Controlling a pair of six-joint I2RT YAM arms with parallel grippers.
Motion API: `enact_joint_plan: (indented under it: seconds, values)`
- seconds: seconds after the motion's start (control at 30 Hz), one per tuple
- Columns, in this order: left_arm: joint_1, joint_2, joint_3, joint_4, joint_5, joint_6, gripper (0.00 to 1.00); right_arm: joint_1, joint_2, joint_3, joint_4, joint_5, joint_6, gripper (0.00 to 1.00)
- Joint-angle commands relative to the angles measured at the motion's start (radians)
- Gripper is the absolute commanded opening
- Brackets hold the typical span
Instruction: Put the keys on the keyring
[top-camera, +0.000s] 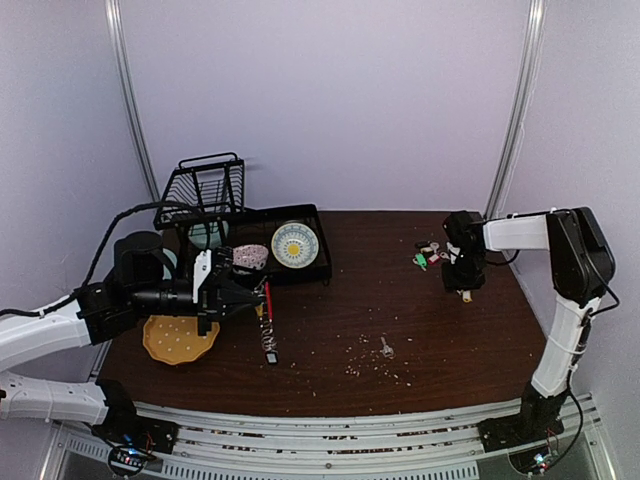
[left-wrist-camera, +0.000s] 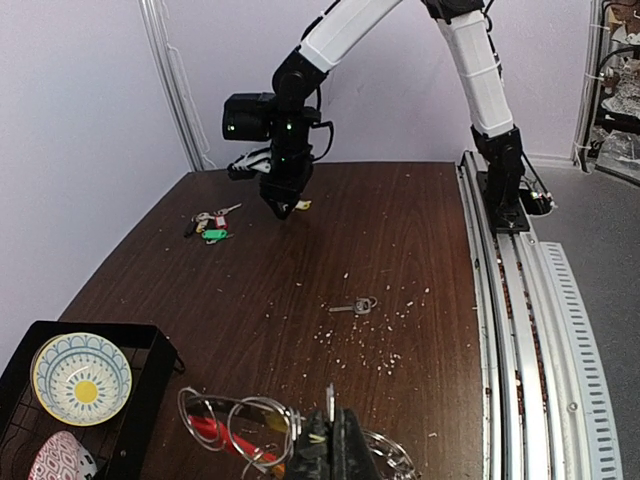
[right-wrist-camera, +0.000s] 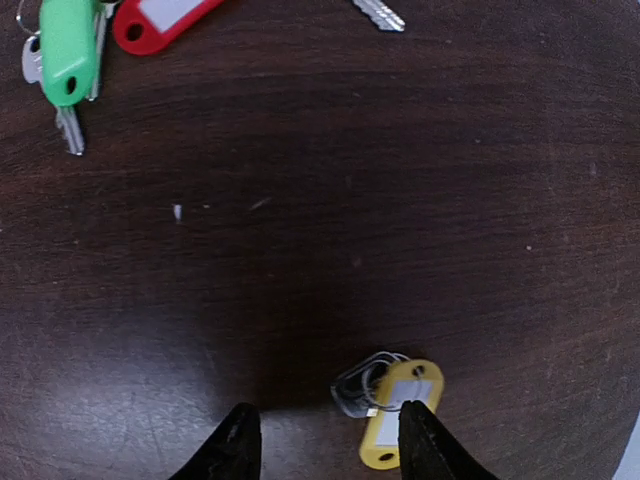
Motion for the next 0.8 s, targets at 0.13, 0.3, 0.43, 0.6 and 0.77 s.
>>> enact_joint_plan:
  seconds: [0.13,0.3,0.43,0.6,0.77]
  values:
    - [-0.006,-0.008,0.008,0.057,0.016,0.024,0.0,-0.039,0.04,0.096,-0.025,-0.046,-0.124,0.46]
    - [-0.005,-0.002,0.009,0.057,0.012,0.026,0.0,-0.039,0.126,0.245,0.072,-0.142,-0.122,0.42]
    - [-0.006,0.005,0.01,0.059,0.01,0.031,0.0,0.003,0.209,0.364,0.112,-0.046,0.049,0.27]
    - [-0.005,0.01,0.01,0.054,0.007,0.037,0.0,0.105,0.252,0.373,0.238,0.105,0.1,0.31]
    - [-0.006,0.006,0.007,0.055,0.007,0.038,0.0,0.121,0.317,0.434,0.209,0.177,0.099,0.32]
